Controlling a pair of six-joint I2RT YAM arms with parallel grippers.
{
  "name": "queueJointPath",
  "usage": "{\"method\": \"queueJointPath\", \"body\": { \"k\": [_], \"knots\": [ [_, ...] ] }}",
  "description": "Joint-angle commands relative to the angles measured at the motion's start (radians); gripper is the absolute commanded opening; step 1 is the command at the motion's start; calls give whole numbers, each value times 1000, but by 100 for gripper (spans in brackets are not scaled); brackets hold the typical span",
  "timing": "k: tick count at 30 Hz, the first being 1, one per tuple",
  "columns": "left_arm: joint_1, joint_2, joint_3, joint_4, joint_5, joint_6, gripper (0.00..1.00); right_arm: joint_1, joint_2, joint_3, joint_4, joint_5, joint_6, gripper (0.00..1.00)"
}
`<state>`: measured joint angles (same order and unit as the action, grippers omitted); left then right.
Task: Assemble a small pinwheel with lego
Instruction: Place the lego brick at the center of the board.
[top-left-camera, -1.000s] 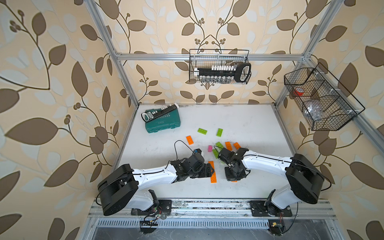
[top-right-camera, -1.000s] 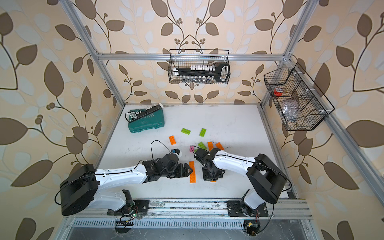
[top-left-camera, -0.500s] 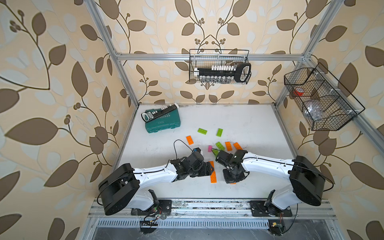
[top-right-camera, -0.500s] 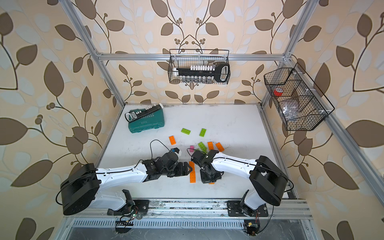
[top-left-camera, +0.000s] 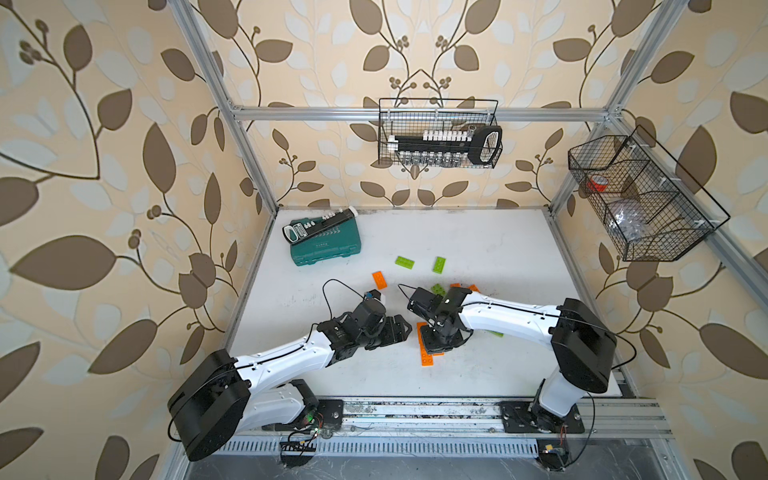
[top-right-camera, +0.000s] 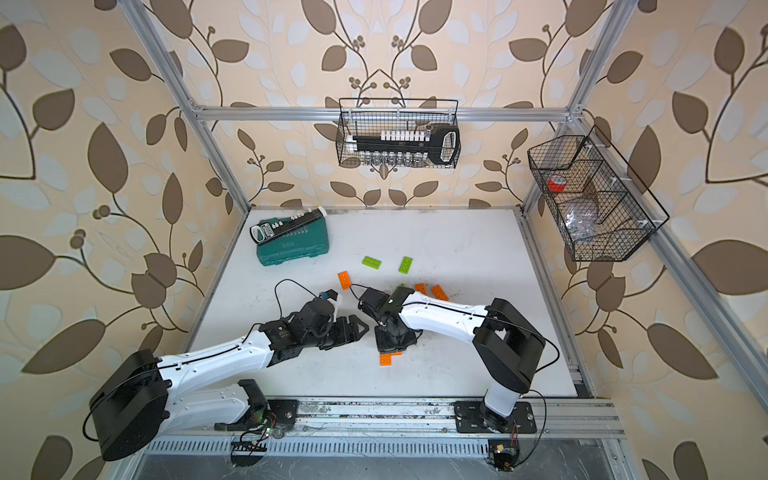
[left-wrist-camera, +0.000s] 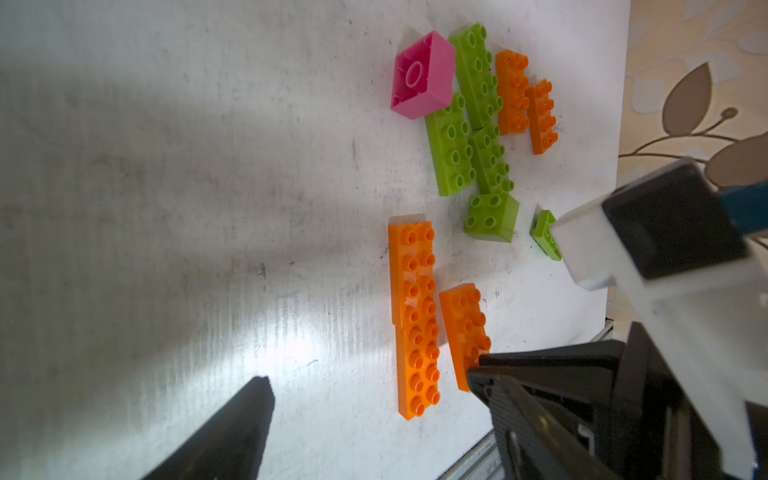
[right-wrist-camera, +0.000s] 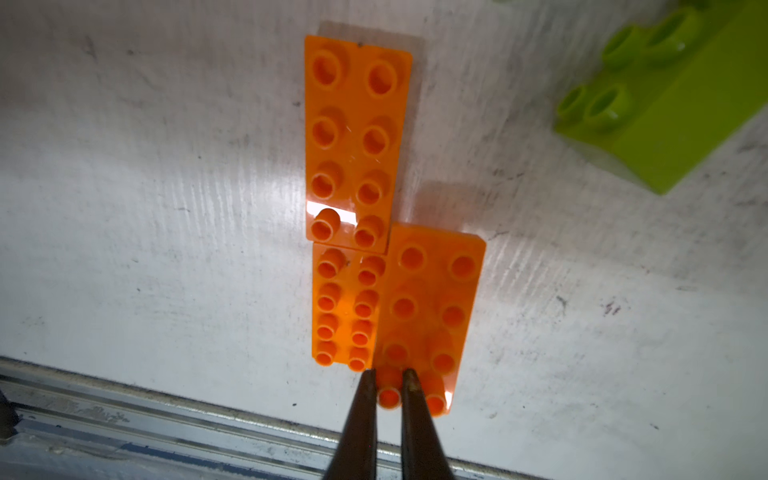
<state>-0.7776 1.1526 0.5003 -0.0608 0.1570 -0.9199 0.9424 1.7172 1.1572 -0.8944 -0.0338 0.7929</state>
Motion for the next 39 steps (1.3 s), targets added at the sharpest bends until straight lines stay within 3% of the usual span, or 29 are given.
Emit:
{"method": "queueJointPath", "body": {
  "k": [1,5,8,14,20,29,39],
  "knots": [
    [6,-27,-6,-34,4,15,85,6,3,14,-39,22,-11,9],
    [-20,-2,37,-91,-32,58,86,2,-47,-66,-43,35,1,9],
    [-109,53,95,-126,-95,87,87,-1,-75,-142,-20,27,9,9],
    [-205,161,84,9,-89,-1,86,-1,-84,-212,17,6,15,11],
    [-181,176,61,87,-54,-33,86,-3,-117,-193,3,43,36,27],
    [-47,121,43,87,36,11,83,-28,-103,-175,9,60,56,16],
    [-43,127,6,131,45,-8,82,-40,-68,-189,19,53,37,10]
  ]
}}
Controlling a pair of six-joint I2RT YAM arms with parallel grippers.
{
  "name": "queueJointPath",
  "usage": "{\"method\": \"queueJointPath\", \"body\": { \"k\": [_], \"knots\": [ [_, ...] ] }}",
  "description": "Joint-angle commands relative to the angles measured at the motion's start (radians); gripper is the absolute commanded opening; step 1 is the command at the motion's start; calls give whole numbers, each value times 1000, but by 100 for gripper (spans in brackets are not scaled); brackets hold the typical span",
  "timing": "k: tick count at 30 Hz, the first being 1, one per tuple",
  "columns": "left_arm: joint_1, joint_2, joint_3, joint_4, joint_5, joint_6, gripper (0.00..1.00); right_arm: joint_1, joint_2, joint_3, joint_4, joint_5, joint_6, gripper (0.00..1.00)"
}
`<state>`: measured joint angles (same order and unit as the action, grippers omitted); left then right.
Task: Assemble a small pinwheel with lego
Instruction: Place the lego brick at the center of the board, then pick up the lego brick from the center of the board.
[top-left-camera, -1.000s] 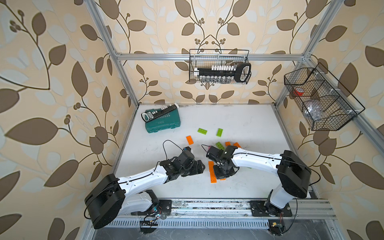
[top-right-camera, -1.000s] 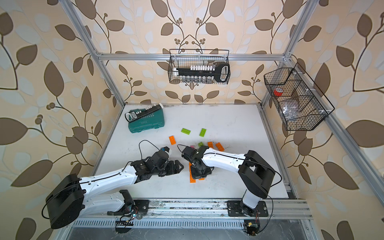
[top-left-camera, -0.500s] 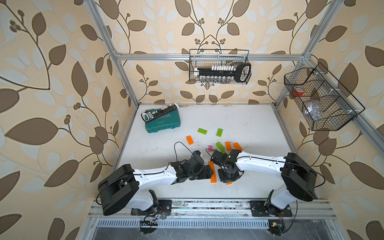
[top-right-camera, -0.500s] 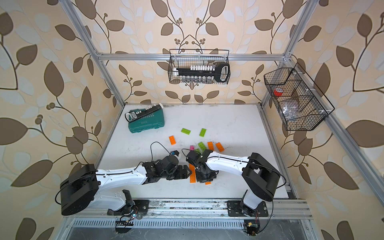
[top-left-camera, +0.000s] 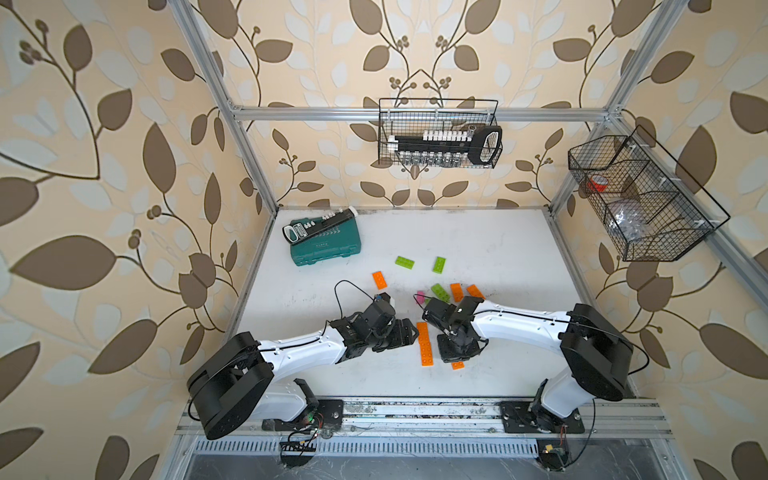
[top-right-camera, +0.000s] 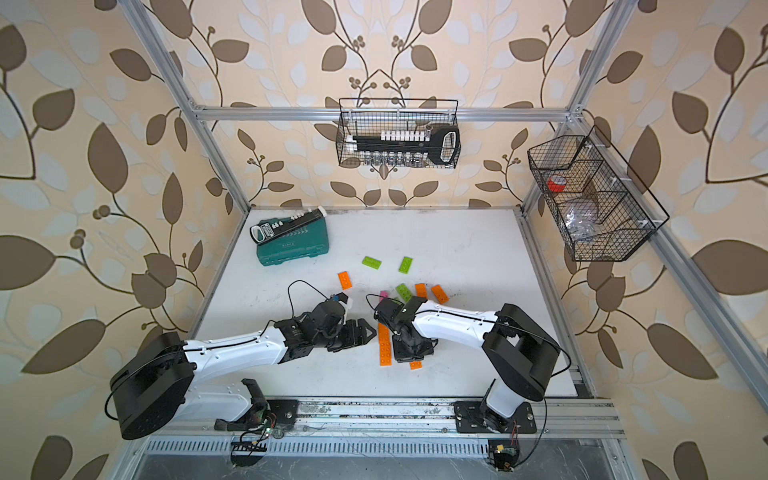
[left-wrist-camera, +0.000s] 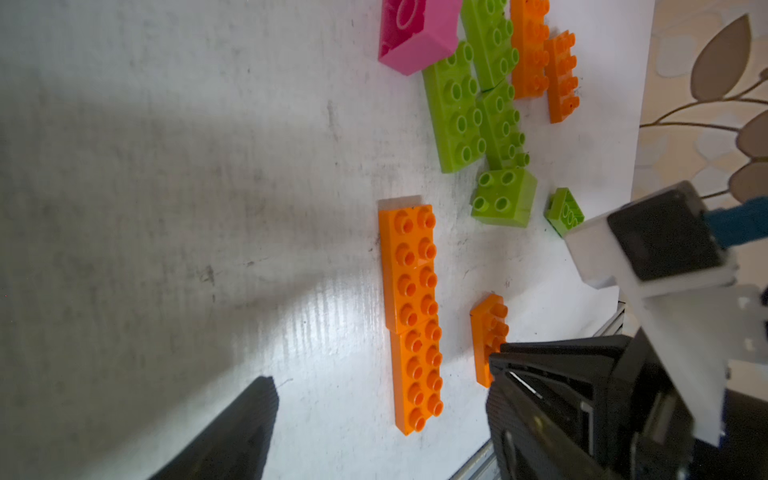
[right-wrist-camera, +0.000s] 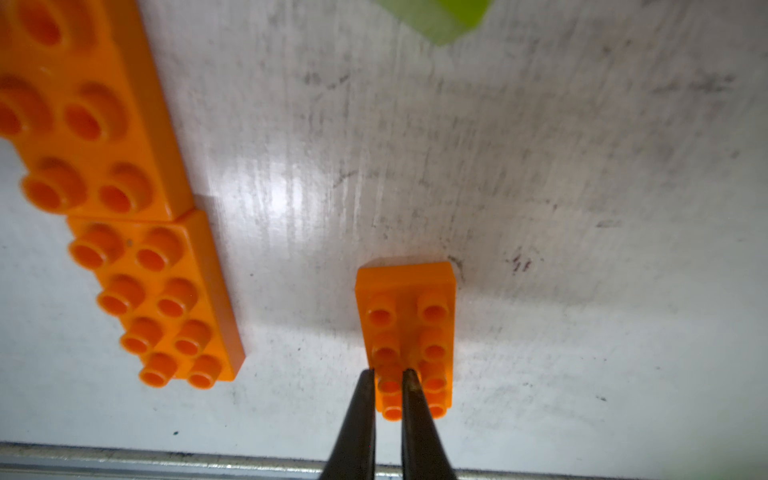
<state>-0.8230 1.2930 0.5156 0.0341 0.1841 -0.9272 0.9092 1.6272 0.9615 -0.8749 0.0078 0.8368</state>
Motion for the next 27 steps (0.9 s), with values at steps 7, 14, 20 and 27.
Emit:
{"method": "queueJointPath", "body": {
  "k": [7,14,20,27],
  "knots": [
    [2,-22,-9,24,18,8,82,-7,54,0,7,11,-18,9],
    [-13,-48,-7,-20,-4,28,82,-7,49,-7,3,9,-10,6],
    [-131,-22,105,-153,-121,87,84,-7,-6,48,-61,50,-2,6],
    [-95,-48,75,-102,-111,79,84,-3,1,128,-67,35,13,7]
  ]
}}
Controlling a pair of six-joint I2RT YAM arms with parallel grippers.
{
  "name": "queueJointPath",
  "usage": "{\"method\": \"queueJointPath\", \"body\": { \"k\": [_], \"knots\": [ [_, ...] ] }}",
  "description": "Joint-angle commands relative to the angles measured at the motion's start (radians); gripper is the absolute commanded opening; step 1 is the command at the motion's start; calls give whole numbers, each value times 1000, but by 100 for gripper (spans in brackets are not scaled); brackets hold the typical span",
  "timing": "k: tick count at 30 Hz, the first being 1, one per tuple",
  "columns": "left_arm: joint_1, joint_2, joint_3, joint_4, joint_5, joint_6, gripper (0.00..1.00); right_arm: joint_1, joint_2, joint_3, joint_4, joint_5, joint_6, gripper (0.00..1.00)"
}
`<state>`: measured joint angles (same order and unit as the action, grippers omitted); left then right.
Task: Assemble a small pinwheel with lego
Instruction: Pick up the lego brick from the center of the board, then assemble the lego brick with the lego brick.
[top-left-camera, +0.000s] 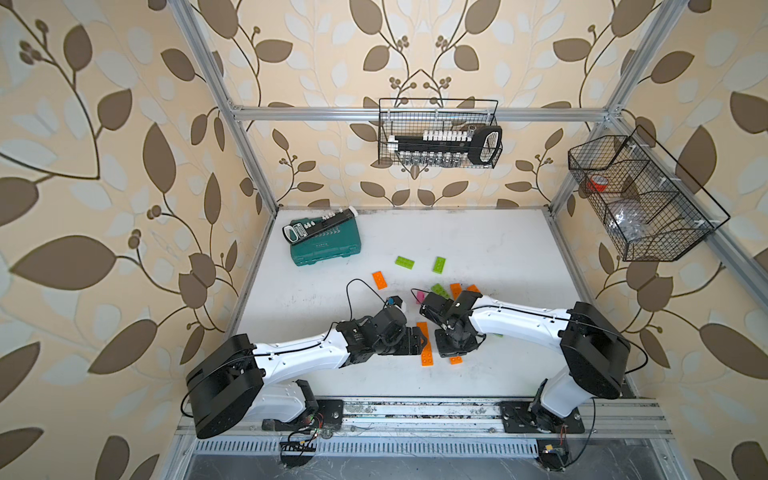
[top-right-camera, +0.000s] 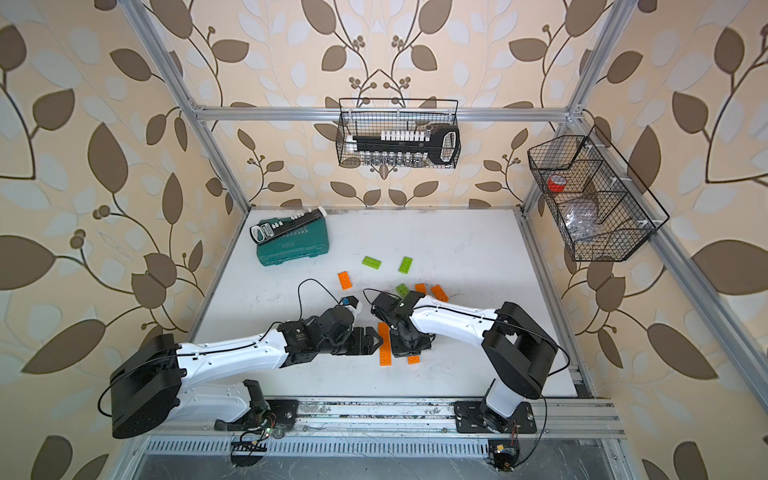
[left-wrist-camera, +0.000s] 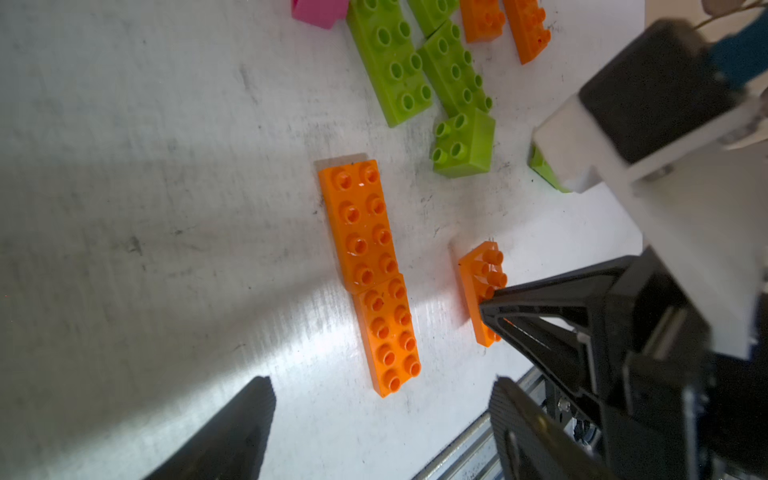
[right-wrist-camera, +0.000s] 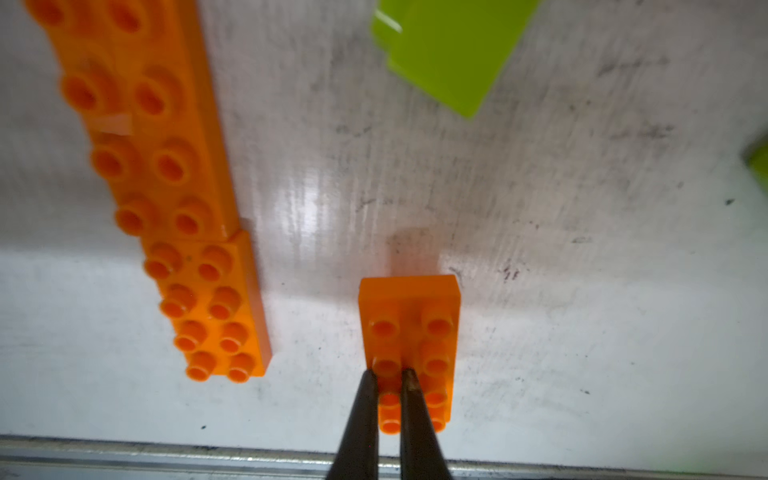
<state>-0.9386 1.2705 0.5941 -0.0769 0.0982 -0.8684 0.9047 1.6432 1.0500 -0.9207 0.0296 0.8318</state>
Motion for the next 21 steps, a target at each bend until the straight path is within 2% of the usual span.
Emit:
{"method": "queueJointPath", "body": {
  "k": [1,10,21],
  "knots": [
    [28,-32,-9,9,-24,20,84,1,-7,53,-14,6,17,7],
    [89,-109,-65,-21,-4,20,85,7,105,163,29,-59,12,7],
    [103,-131,-83,-23,6,20,85,7,164,183,63,-90,31,7]
  ]
}}
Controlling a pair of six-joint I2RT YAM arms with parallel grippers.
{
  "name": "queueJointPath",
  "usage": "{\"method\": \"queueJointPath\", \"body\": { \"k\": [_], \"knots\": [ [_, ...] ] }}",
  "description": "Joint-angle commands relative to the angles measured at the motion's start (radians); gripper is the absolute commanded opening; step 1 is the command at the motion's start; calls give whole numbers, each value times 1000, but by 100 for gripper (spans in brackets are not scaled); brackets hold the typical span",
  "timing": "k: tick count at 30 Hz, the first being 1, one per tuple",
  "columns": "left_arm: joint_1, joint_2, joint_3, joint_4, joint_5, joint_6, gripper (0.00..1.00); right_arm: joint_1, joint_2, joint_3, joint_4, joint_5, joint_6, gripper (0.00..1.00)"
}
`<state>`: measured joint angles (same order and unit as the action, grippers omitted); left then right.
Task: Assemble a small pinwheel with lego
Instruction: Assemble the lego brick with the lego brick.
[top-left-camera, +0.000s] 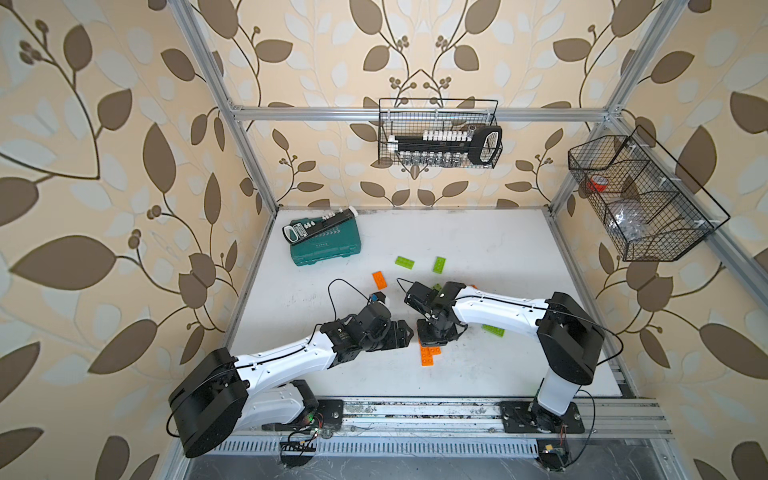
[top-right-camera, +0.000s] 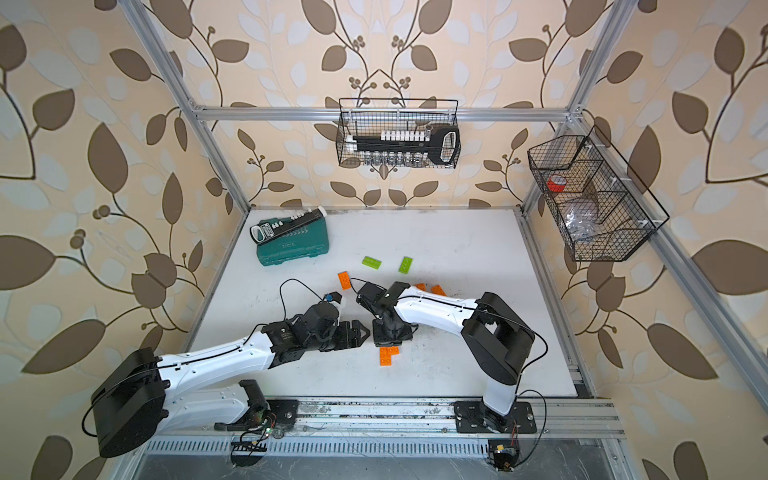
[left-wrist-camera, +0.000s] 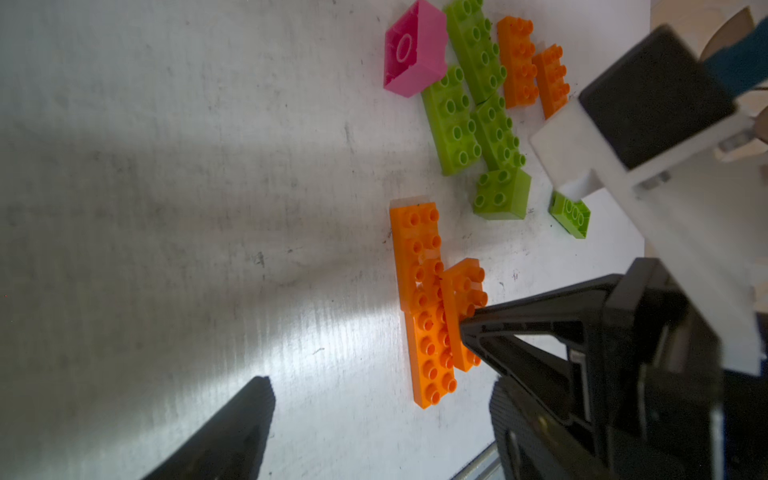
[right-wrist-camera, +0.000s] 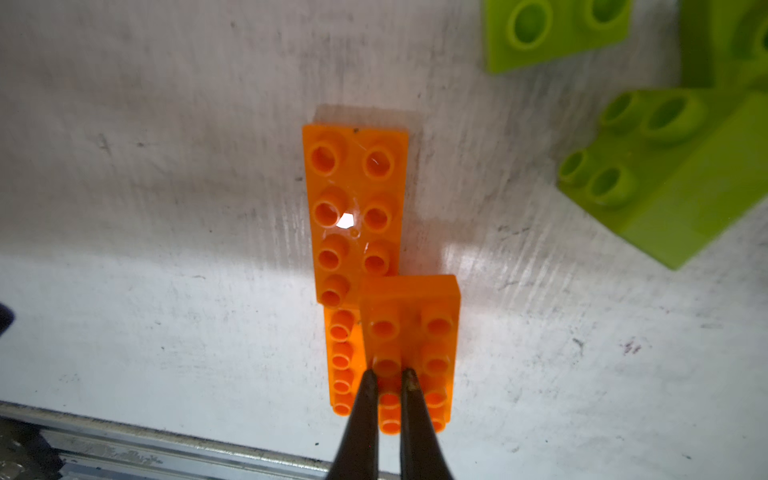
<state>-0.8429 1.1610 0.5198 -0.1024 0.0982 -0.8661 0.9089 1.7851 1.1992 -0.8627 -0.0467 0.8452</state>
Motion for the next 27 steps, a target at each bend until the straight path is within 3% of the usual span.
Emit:
{"method": "queueJointPath", "body": {
  "k": [1,27],
  "knots": [
    [8,-21,-12,3,6,18,85,4,26,34,7,-14,19,7],
    [16,-41,-30,3,3,-13,85,5,42,-19,-16,62,150,7]
  ]
}}
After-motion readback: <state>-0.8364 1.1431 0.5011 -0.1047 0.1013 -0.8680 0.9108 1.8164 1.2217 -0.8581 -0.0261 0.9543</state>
